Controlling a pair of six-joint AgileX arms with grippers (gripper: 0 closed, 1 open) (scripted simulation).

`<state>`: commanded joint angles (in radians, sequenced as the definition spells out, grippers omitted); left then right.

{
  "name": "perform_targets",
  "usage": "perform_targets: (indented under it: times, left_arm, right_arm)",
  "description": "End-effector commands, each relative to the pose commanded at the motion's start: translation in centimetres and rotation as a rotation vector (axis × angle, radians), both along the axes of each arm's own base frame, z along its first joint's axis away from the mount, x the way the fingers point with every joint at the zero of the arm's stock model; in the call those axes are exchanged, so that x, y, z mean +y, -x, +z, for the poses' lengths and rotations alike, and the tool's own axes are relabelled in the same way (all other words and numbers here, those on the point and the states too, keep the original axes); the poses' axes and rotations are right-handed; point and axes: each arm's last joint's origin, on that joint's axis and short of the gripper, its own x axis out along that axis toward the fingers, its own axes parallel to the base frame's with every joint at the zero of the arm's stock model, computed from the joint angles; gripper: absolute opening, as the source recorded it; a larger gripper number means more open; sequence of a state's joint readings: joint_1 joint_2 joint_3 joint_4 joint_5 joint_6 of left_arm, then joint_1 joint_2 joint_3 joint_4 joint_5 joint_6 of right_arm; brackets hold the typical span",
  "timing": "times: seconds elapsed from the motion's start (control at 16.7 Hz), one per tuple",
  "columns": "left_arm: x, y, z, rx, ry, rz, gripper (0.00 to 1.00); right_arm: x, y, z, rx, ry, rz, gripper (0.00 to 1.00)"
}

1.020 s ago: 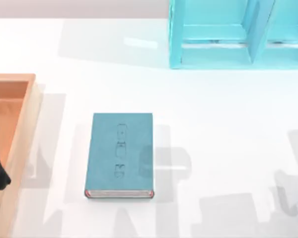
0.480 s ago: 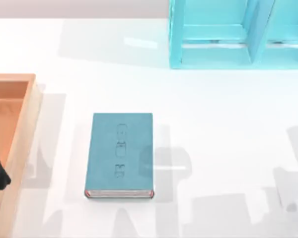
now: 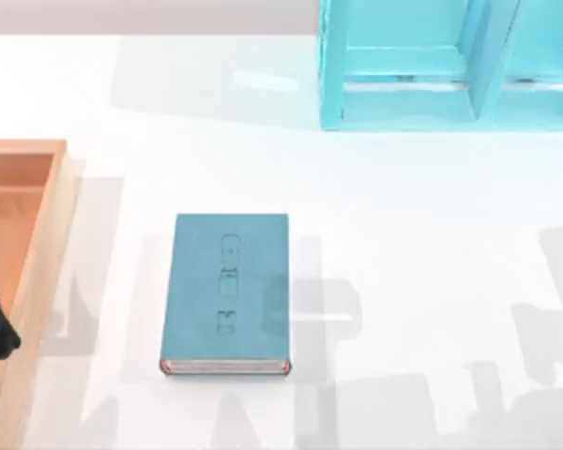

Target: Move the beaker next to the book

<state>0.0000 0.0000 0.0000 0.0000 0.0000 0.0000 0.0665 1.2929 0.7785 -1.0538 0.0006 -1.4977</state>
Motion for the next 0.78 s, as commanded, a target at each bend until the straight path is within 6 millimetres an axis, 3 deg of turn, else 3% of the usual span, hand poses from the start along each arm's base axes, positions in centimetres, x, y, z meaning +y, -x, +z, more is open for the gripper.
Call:
perform_targets:
  times: [0.24, 0.42, 0.78]
  left_arm:
    - [0.0, 0.0, 0.0, 0.000, 0.000, 0.000, 1.00]
    - [0.0, 0.0, 0.0, 0.000, 0.000, 0.000, 1.00]
    - [0.0, 0.0, 0.0, 0.000, 0.000, 0.000, 1.00]
  right_arm:
    - [0.3, -0.5, 0.1, 0.008, 0.001, -0.013, 0.00]
    - [1.6, -2.2, 1.2, 0.020, 0.007, -0.075, 0.00]
    - [7.1, -7.3, 3.4, 0.065, 0.045, -0.369, 0.00]
